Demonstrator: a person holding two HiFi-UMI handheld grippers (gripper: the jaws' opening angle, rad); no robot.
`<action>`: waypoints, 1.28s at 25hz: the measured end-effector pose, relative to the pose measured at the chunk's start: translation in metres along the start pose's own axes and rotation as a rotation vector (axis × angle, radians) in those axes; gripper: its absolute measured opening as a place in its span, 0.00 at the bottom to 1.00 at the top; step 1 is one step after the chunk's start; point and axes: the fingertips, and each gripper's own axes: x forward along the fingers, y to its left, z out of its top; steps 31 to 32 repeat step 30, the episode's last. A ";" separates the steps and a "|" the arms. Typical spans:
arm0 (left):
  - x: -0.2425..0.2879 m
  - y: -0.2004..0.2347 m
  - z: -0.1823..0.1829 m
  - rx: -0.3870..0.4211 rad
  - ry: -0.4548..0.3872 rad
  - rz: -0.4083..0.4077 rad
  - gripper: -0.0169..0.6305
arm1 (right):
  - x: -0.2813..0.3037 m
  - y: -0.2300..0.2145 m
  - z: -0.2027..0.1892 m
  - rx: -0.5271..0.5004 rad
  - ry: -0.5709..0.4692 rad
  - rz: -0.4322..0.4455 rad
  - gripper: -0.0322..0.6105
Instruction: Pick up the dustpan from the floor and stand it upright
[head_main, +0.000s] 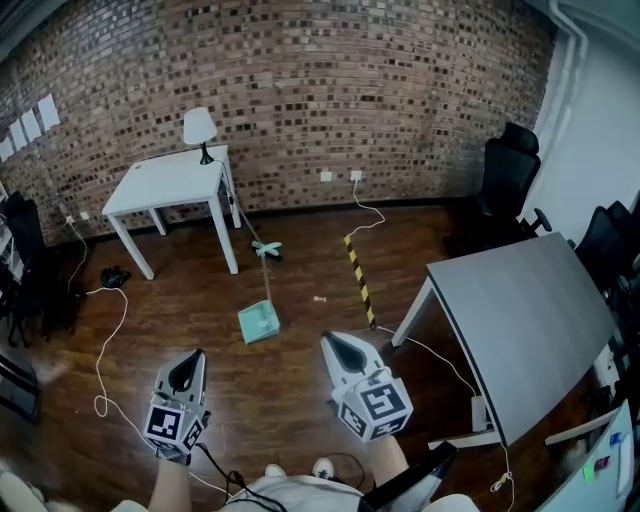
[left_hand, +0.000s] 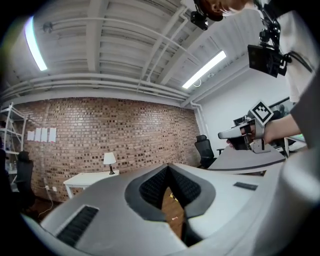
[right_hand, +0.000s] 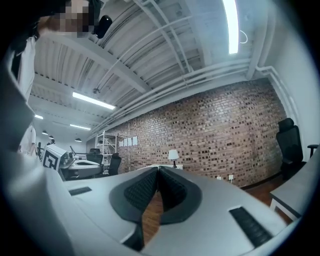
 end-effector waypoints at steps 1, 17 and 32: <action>-0.001 0.002 0.000 -0.004 -0.003 -0.001 0.03 | 0.000 0.001 0.001 -0.007 -0.001 -0.007 0.06; -0.016 0.009 0.003 -0.022 -0.031 -0.010 0.03 | -0.001 0.018 0.002 -0.025 -0.008 -0.033 0.06; -0.026 0.009 0.009 -0.020 -0.058 -0.016 0.03 | -0.002 0.032 0.007 -0.061 -0.010 -0.017 0.06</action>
